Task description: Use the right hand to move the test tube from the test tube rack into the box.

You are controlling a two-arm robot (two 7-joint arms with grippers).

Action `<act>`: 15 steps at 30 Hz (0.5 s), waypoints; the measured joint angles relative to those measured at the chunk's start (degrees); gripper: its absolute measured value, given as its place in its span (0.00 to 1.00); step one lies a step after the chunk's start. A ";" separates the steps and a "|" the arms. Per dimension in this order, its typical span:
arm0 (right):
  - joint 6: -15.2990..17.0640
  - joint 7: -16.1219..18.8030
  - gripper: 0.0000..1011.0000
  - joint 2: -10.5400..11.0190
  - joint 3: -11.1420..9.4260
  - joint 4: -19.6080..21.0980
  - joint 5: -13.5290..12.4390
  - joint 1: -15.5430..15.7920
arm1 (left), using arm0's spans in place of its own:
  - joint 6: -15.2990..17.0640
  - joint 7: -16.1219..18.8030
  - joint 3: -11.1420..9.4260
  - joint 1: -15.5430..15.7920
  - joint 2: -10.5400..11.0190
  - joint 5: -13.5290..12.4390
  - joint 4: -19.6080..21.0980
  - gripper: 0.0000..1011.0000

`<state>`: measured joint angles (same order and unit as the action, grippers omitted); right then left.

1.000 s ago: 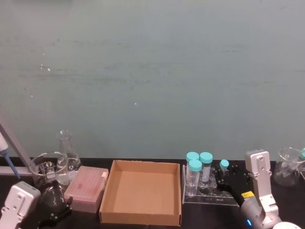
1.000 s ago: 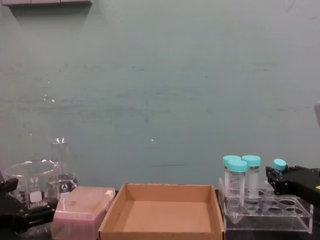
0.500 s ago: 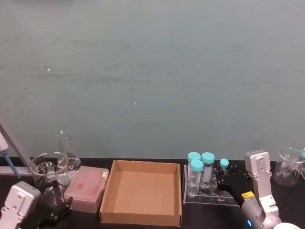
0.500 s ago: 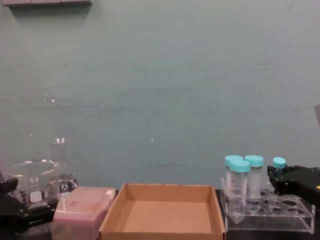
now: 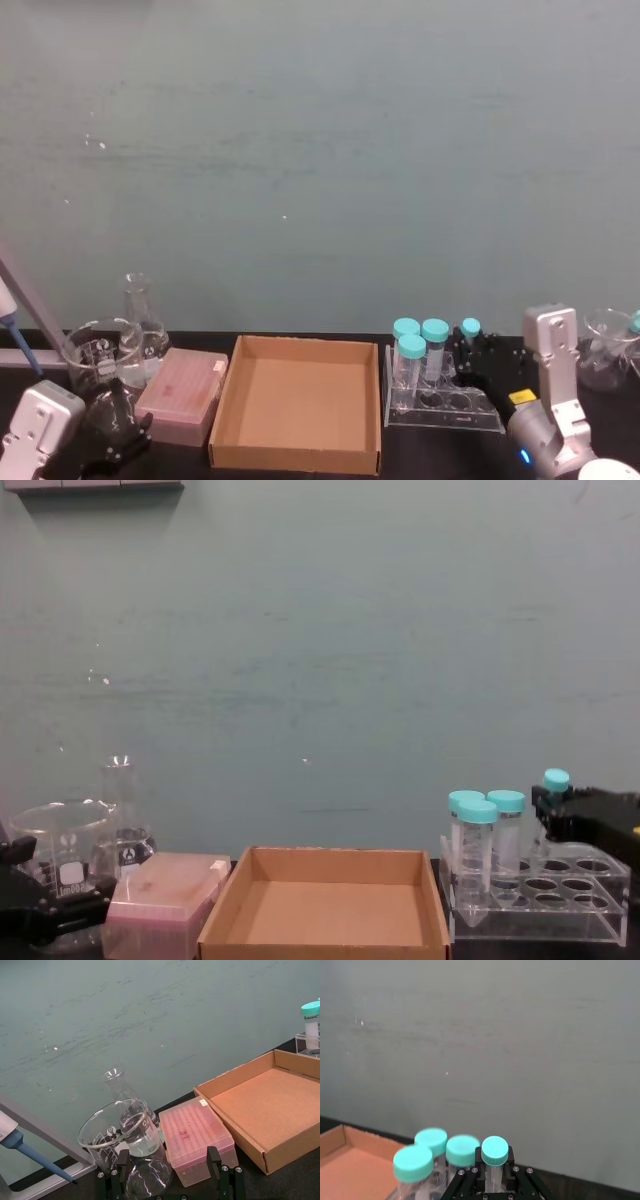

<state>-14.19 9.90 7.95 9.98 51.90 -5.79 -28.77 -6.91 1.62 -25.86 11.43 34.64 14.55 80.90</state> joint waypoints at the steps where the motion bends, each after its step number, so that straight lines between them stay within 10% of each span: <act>1: 0.00 0.10 0.21 -0.03 -0.20 0.30 -0.07 0.03 | 0.00 0.00 0.00 0.00 0.00 0.00 0.00 0.99; 15: 3.90 3.34 0.21 0.90 -4.61 11.86 -4.00 2.29 | 0.00 0.00 0.00 0.00 0.00 0.00 0.00 0.99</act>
<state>-10.29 13.23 8.85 5.37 63.76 -9.79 -26.48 -6.90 1.62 -25.86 11.43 34.65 14.55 80.90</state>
